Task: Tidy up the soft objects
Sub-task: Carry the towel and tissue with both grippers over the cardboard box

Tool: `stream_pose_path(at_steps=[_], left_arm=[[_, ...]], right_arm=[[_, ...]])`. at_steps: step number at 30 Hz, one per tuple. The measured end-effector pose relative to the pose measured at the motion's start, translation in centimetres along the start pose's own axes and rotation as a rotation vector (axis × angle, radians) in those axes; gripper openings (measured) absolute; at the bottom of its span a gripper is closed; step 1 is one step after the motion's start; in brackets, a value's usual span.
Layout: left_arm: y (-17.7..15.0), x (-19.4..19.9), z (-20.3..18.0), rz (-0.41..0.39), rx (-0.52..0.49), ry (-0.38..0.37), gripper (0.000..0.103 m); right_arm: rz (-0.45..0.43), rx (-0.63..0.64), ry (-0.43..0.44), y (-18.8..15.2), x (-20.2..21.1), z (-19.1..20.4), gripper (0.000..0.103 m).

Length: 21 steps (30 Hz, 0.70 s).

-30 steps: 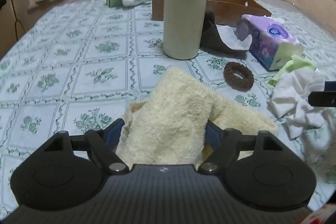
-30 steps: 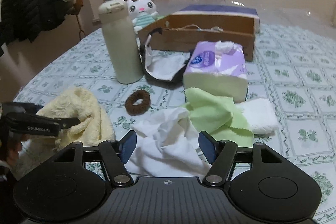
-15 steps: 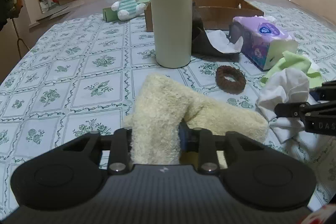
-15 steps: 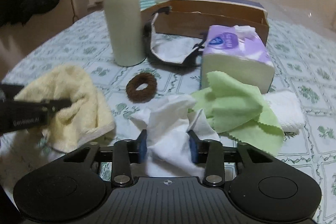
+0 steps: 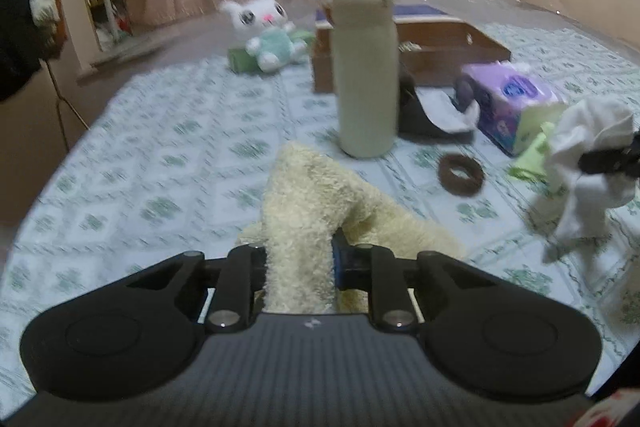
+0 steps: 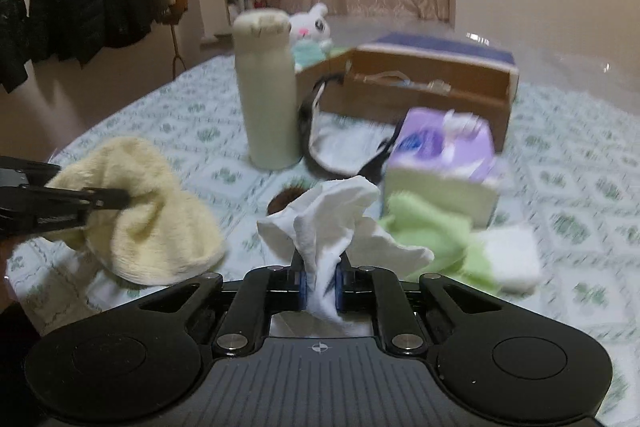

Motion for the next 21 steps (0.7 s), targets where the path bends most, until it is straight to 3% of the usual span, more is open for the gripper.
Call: stream_pose_path(at_steps=[13, 21], left_arm=[[9.0, 2.6, 7.7, -0.161, -0.068, 0.146, 0.018], [17.4, 0.0, 10.1, -0.248, -0.148, 0.133, 0.018]], right_arm=[[-0.156, -0.017, -0.030, 7.9, 2.7, -6.3, 0.013], [-0.226, 0.051, -0.048, 13.0, 1.3, -9.4, 0.013]])
Point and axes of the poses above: each gripper's, at about its wrist camera, not at the fingertips, and x roughly against the way its jaws point, z to its left, y to its top, the point moved 6 cm from there along -x, roughly the way its jaws point, and after that the axes turned 12 degrees about -y, right-handed, at the moved point
